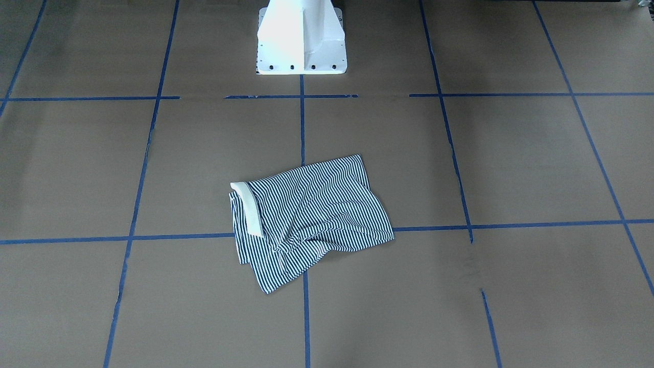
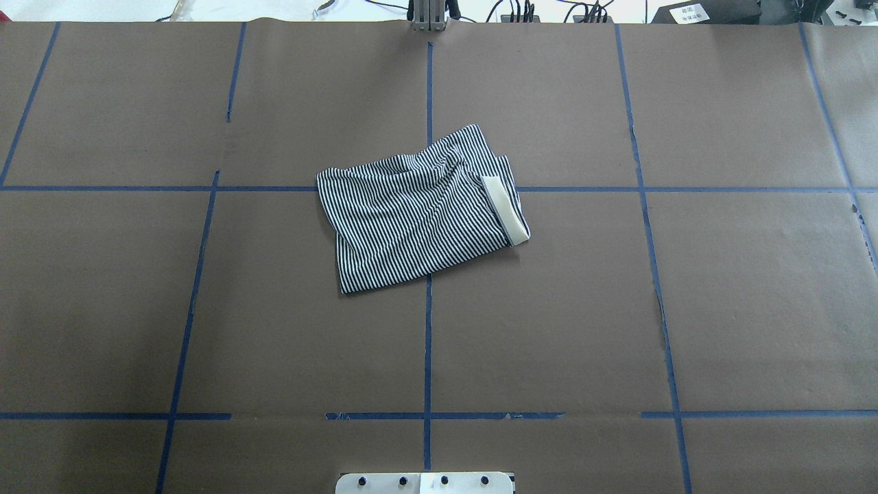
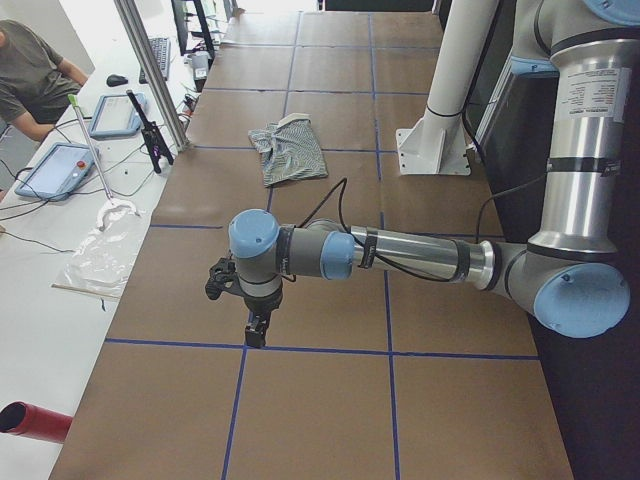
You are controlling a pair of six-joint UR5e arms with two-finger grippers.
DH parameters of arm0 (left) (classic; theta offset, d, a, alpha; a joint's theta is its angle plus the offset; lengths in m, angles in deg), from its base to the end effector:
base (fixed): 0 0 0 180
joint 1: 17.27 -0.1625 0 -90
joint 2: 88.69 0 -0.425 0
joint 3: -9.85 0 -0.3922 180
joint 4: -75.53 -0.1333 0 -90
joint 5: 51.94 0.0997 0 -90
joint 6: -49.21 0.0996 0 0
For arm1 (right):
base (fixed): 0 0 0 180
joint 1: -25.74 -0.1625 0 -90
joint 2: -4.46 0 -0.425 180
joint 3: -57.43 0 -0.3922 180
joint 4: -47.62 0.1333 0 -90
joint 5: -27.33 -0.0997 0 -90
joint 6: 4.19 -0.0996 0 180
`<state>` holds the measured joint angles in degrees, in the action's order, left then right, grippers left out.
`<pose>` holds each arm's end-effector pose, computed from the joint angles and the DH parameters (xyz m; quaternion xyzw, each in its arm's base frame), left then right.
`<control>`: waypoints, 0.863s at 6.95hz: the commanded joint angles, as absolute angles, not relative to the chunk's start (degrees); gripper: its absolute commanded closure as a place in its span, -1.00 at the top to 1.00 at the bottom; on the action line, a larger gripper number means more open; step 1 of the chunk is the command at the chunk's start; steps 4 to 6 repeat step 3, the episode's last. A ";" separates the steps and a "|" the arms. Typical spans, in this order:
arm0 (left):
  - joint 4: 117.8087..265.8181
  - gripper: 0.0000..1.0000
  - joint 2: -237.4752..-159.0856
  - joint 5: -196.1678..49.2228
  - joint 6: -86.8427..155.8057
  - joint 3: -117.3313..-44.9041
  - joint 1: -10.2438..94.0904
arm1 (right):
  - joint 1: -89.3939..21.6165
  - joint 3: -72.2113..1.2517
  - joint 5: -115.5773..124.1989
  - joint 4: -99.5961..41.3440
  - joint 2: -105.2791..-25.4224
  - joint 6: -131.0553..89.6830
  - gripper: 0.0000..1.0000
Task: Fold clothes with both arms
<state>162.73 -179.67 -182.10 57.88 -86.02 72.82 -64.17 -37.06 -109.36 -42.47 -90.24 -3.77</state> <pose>-0.0699 -0.5014 0.6095 0.0593 0.3396 0.0823 0.9351 0.0601 -0.4568 0.6563 -0.0013 -0.3963 -0.0030 0.9181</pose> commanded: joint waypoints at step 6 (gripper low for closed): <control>162.72 1.00 -179.57 -182.11 58.09 -85.60 72.82 | -64.17 -37.14 -109.51 -42.47 -90.46 -3.75 1.00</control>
